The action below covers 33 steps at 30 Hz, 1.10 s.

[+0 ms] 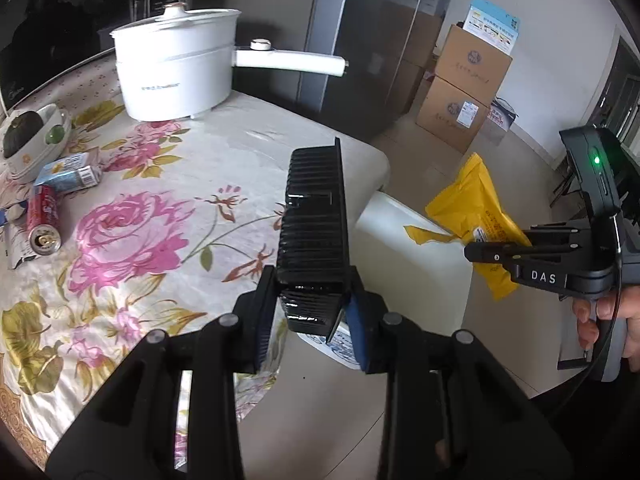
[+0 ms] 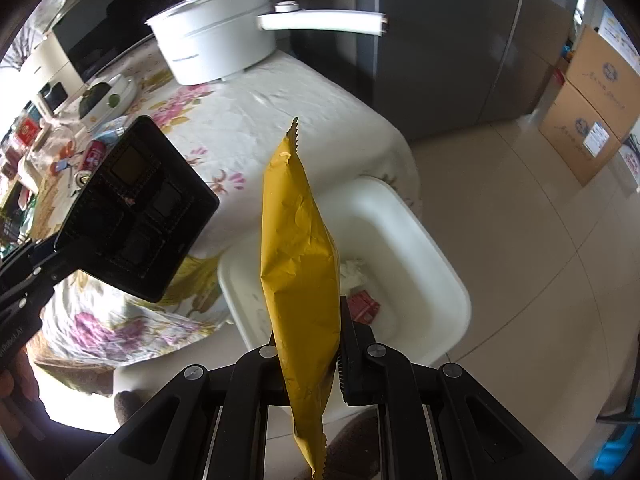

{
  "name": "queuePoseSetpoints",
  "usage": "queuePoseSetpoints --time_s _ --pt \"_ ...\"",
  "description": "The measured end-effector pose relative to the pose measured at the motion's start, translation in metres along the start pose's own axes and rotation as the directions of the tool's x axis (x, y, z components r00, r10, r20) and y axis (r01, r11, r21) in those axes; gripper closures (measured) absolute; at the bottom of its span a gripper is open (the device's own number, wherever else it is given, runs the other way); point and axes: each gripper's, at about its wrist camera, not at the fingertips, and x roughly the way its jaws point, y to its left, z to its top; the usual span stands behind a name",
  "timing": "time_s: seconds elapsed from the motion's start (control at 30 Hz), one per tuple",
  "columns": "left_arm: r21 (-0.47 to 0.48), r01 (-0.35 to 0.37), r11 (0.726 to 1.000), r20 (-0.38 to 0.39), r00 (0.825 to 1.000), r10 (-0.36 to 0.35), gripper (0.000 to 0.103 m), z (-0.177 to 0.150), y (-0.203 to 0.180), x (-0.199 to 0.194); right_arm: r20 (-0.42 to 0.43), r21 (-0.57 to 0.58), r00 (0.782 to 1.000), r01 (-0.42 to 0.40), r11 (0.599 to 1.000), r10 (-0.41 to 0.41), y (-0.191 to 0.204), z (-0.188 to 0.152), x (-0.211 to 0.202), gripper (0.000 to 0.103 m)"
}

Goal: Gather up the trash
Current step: 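Carry the black tray to the bin and open the left tool, then open the right tool over the bin to drop the yellow packet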

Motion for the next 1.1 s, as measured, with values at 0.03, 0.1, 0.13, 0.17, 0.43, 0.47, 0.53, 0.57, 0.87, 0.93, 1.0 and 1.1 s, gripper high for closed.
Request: queuePoseSetpoints --time_s 0.03,0.1,0.13,0.17,0.43,0.47,0.53,0.57,0.87,0.93,1.0,1.1 --pt "0.007 0.005 1.000 -0.006 1.000 -0.005 0.068 0.000 -0.006 0.004 -0.003 0.006 1.000 0.004 1.000 -0.004 -0.004 -0.001 0.001 0.090" --pt "0.026 0.022 0.999 -0.017 1.000 -0.022 0.068 0.000 -0.016 0.011 -0.009 0.018 1.000 0.011 1.000 -0.011 -0.014 -0.004 0.003 0.090" --pt "0.034 0.027 0.999 -0.022 0.999 -0.027 0.068 0.000 -0.023 0.015 -0.012 0.023 1.000 0.015 1.000 -0.015 -0.019 -0.006 0.004 0.090" --pt "0.043 0.033 0.999 -0.028 0.999 -0.032 0.068 0.000 -0.028 0.019 -0.015 0.028 1.000 0.018 0.999 -0.018 -0.023 -0.008 0.004 0.090" --pt "0.087 0.068 0.994 -0.070 0.996 -0.062 0.073 -0.003 -0.056 0.047 -0.040 0.048 0.998 0.043 0.998 -0.041 -0.051 -0.019 0.009 0.090" --pt "0.091 0.065 0.994 -0.074 0.995 -0.059 0.073 -0.003 -0.057 0.050 -0.042 0.050 0.998 0.045 0.998 -0.043 -0.053 -0.020 0.010 0.090" --pt "0.100 0.047 0.994 -0.087 0.995 -0.039 0.073 -0.005 -0.058 0.059 -0.044 0.051 0.998 0.047 0.998 -0.044 -0.054 -0.020 0.011 0.090" --pt "0.098 0.040 0.994 -0.086 0.996 -0.031 0.073 -0.005 -0.057 0.062 -0.045 0.050 0.998 0.046 0.998 -0.044 -0.055 -0.020 0.011 0.090" --pt "0.054 0.030 0.998 -0.079 0.997 -0.026 0.073 0.000 -0.048 0.077 -0.052 0.037 0.998 0.042 0.998 -0.040 -0.049 -0.019 0.014 0.090" --pt "0.033 0.031 0.999 -0.085 0.996 -0.028 0.070 0.001 -0.044 0.074 -0.052 0.029 0.998 0.041 0.999 -0.040 -0.047 -0.019 0.014 0.090" --pt "0.024 0.023 0.999 -0.084 0.996 -0.020 0.057 0.001 -0.041 0.070 -0.053 0.021 0.998 0.046 0.999 -0.045 -0.046 -0.018 0.014 0.090" --pt "0.008 -0.009 1.000 -0.075 0.997 0.009 0.037 0.002 -0.032 0.060 -0.058 0.016 0.997 0.048 0.999 -0.047 -0.043 -0.016 0.016 0.090"
